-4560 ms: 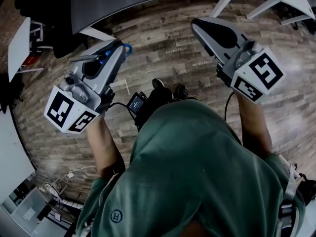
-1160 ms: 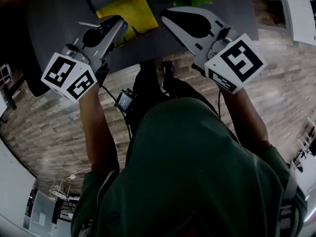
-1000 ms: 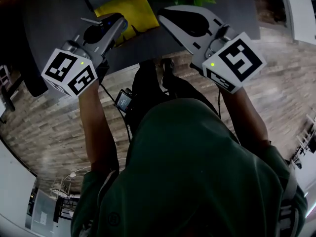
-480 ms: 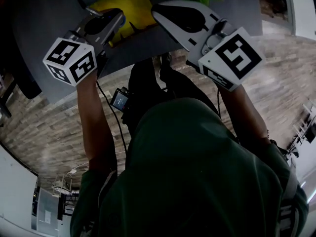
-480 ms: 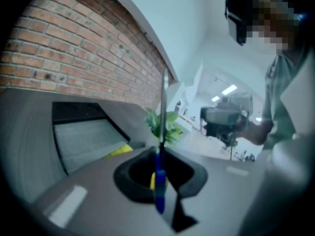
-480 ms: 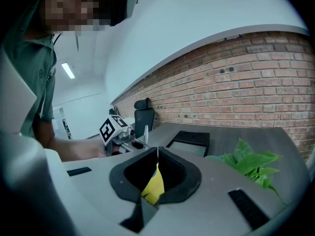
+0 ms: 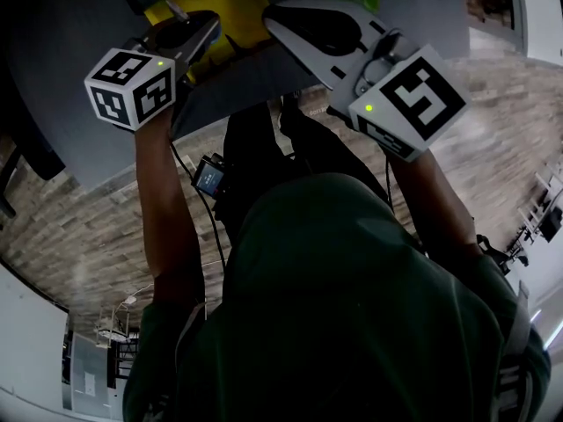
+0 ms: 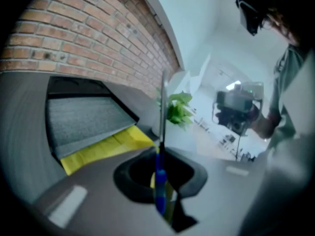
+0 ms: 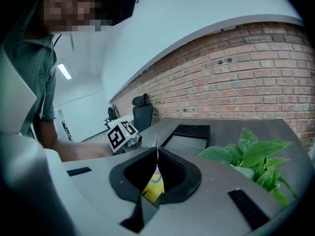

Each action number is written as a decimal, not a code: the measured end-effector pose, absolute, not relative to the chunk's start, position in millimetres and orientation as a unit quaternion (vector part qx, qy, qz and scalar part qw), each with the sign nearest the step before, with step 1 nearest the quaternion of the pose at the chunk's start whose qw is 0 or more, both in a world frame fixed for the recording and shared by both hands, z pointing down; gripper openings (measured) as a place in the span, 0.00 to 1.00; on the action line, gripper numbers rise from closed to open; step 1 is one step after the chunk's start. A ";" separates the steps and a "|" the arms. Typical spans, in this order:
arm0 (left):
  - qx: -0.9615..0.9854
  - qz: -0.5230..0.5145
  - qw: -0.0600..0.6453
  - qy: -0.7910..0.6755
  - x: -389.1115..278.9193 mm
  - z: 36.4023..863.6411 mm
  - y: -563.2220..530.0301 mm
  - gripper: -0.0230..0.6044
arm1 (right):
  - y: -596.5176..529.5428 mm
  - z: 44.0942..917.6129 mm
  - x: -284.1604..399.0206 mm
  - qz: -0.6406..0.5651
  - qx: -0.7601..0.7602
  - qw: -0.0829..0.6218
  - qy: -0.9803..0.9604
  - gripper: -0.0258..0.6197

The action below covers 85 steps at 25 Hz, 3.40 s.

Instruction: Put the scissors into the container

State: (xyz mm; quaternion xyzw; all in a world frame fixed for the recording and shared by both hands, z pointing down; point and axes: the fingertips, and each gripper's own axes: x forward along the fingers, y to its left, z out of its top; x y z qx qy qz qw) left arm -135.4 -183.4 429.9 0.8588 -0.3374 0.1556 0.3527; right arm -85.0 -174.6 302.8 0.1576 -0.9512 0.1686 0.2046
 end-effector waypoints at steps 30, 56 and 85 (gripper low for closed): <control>0.846 0.255 0.367 -0.292 -99.8 497.0 -199.3 0.08 | -178.9 326.6 -77.1 0.196 0.170 0.222 -0.940 0.05; 0.827 0.358 0.249 -0.355 -132.5 498.7 -215.2 0.27 | -178.6 318.6 -75.0 0.190 0.169 0.216 -0.943 0.05; 0.817 0.354 0.165 -0.424 -170.7 405.6 -208.4 0.28 | -169.4 279.6 -71.1 0.149 0.161 0.192 -0.957 0.05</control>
